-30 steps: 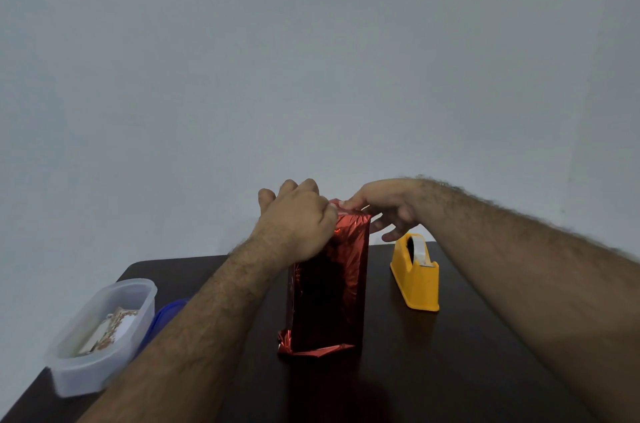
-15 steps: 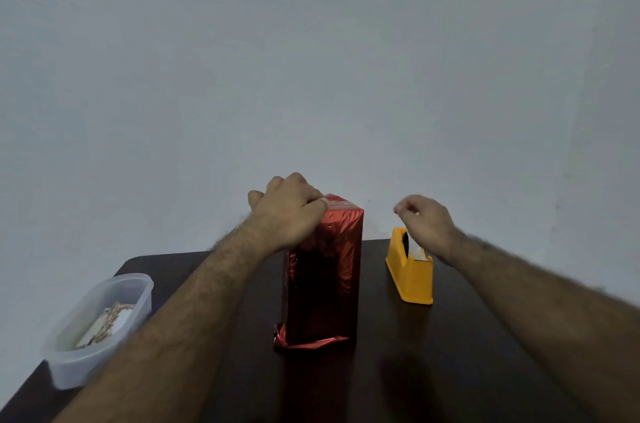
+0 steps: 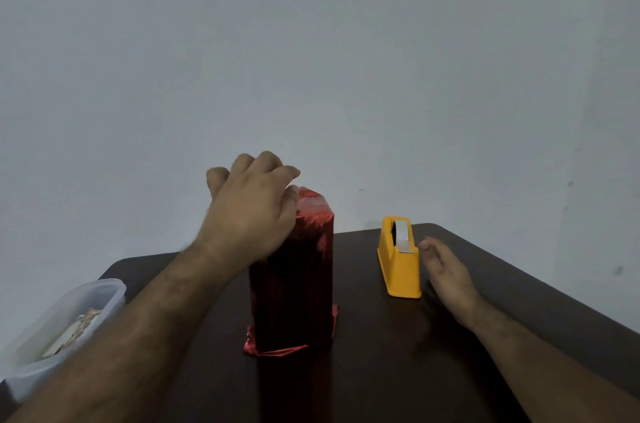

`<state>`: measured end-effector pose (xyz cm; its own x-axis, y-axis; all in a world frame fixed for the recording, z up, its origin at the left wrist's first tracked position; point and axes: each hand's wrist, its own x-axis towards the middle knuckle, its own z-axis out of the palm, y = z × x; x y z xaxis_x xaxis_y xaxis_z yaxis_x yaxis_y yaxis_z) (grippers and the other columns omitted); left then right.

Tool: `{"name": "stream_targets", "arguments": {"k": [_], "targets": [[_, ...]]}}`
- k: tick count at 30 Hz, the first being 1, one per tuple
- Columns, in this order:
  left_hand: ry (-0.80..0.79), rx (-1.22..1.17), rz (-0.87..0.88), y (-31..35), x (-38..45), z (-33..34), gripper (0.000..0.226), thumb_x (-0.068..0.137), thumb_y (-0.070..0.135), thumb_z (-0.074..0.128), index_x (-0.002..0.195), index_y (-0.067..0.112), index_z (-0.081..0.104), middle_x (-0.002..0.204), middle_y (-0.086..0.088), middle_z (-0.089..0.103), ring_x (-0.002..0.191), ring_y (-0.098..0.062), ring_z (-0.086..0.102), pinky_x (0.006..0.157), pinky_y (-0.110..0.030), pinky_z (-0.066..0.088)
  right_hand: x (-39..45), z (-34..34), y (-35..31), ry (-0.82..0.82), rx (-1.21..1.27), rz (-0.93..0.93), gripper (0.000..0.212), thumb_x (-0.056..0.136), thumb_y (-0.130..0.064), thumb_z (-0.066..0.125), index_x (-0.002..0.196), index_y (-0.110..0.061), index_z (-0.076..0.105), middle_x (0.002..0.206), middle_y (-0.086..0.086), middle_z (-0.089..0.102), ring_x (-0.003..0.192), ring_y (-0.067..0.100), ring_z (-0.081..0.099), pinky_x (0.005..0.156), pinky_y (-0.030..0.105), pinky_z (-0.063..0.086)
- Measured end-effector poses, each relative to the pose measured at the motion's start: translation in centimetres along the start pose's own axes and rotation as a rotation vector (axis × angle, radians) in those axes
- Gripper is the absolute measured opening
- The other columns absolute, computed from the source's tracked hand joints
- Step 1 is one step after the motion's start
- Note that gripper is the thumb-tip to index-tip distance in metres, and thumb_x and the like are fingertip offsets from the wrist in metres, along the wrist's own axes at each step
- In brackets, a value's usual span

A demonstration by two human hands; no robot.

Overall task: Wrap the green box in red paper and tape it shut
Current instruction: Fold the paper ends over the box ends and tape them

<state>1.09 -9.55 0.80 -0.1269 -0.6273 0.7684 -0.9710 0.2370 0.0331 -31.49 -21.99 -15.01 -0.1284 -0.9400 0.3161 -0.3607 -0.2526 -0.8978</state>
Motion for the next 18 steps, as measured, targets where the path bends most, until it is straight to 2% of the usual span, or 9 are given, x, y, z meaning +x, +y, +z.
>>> {"name": "stream_targets", "arguments": {"k": [2,3,4,5,6,8,12,18], "targets": [[0.081,0.066,0.107,1.8,-0.6,-0.2,0.041,0.103,0.035,0.042,0.132,0.029,0.069,0.123,0.01,0.061,0.118,-0.021,0.051,0.097,-0.046,0.026,0.3,-0.2,0.4,-0.064,0.134,0.023,0.088,0.089,-0.072,0.051,0.162,-0.024,0.04,0.161,-0.002,0.046,0.14,0.012,0.045,0.102,0.027,0.043],[0.112,0.104,0.153,2.5,-0.9,-0.3,0.04,0.102,0.034,0.043,0.129,0.027,0.071,0.12,0.008,0.062,0.115,-0.023,0.053,0.096,-0.047,0.027,0.6,-0.1,0.2,-0.101,0.164,0.018,0.091,0.085,-0.073,0.059,0.16,-0.025,0.042,0.158,-0.004,0.048,0.137,0.011,0.047,0.097,0.024,0.047],[0.117,0.151,0.195,3.5,-1.2,0.0,0.038,0.102,0.034,0.044,0.126,0.025,0.071,0.117,0.006,0.062,0.112,-0.024,0.055,0.095,-0.049,0.029,0.9,-0.4,0.8,-0.135,0.169,0.014,0.098,0.078,-0.078,0.069,0.158,-0.027,0.044,0.157,-0.006,0.049,0.137,0.011,0.048,0.098,0.026,0.051],[0.116,0.19,0.219,3.9,-1.5,0.2,0.037,0.102,0.034,0.043,0.124,0.024,0.071,0.116,0.004,0.062,0.11,-0.025,0.055,0.094,-0.051,0.031,1.3,-0.4,1.1,-0.154,0.145,0.0,0.107,0.067,-0.084,0.077,0.156,-0.032,0.046,0.157,-0.008,0.05,0.139,0.013,0.049,0.104,0.033,0.053],[0.105,0.214,0.225,4.3,-1.7,0.5,0.037,0.103,0.035,0.042,0.123,0.022,0.071,0.115,0.003,0.062,0.109,-0.026,0.056,0.094,-0.052,0.034,1.6,-0.4,1.6,-0.169,0.121,-0.011,0.112,0.057,-0.088,0.081,0.152,-0.038,0.048,0.155,-0.01,0.052,0.14,0.015,0.049,0.11,0.042,0.051],[0.105,0.23,0.202,4.1,-1.9,1.1,0.037,0.107,0.036,0.04,0.121,0.02,0.071,0.114,0.001,0.064,0.106,-0.028,0.056,0.094,-0.055,0.038,2.0,-0.3,2.2,-0.193,0.072,-0.046,0.118,0.047,-0.09,0.083,0.149,-0.04,0.051,0.15,-0.012,0.057,0.139,0.015,0.051,0.112,0.046,0.05],[0.164,0.252,0.187,3.5,-2.4,2.1,0.03,0.109,0.034,0.045,0.109,0.018,0.07,0.109,0.001,0.066,0.101,-0.028,0.058,0.092,-0.054,0.037,2.3,-0.2,2.5,-0.23,0.002,-0.057,0.129,0.048,-0.082,0.09,0.158,-0.036,0.041,0.147,-0.01,0.058,0.135,0.015,0.056,0.103,0.046,0.058],[0.261,0.23,0.238,3.5,-3.1,3.1,0.017,0.105,0.029,0.056,0.109,0.018,0.069,0.107,0.001,0.069,0.097,-0.028,0.061,0.092,-0.051,0.036,2.4,-0.1,2.9,-0.189,-0.002,-0.083,0.115,0.056,-0.069,0.092,0.155,-0.037,0.044,0.147,-0.01,0.059,0.13,0.016,0.059,0.096,0.044,0.061]]}}
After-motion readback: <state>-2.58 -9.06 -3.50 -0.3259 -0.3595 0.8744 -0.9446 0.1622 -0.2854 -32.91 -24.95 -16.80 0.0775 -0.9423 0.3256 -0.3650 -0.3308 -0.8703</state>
